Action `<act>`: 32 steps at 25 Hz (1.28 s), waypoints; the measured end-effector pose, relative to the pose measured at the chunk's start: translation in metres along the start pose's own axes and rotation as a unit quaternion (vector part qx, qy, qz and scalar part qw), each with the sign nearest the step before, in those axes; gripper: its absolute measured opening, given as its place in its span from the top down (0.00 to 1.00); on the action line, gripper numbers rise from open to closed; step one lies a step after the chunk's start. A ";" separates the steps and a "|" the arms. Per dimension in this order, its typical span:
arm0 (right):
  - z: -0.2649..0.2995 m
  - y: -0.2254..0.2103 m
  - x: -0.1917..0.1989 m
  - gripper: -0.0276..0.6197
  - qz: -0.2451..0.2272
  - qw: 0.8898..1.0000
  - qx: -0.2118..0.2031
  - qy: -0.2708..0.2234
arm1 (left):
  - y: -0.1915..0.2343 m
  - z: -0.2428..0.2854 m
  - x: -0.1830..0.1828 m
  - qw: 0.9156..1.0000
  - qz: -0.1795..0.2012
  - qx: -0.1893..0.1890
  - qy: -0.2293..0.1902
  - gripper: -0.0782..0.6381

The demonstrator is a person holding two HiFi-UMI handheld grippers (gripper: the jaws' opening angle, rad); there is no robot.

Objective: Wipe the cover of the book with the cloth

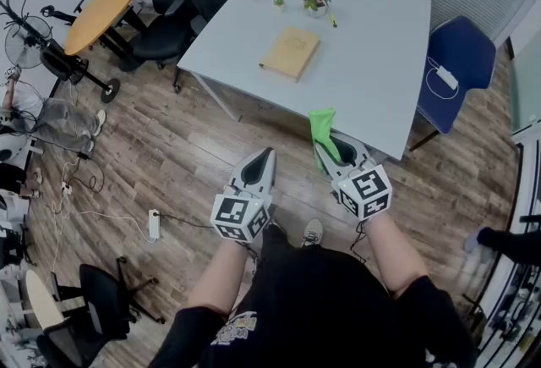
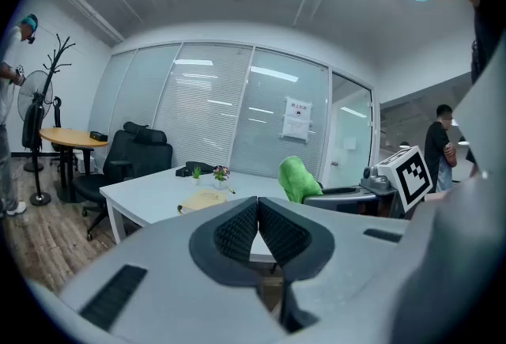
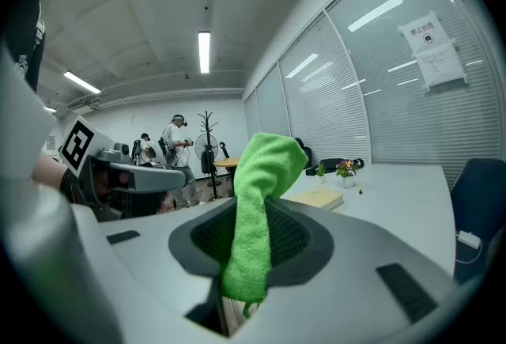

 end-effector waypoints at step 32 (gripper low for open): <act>0.107 0.034 -0.011 0.81 0.002 0.998 0.055 -0.001 | 0.130 0.008 -0.024 0.999 -0.026 0.026 0.002 0.88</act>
Point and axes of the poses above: the fingertips, and each gripper's own axes: z forward along the fingers, y to its left, x out of its underside, the point moved 9 cm from there along -z, backward along the fingers, and after that the axes turned 13 degrees about -y, right-handed, at the moved point
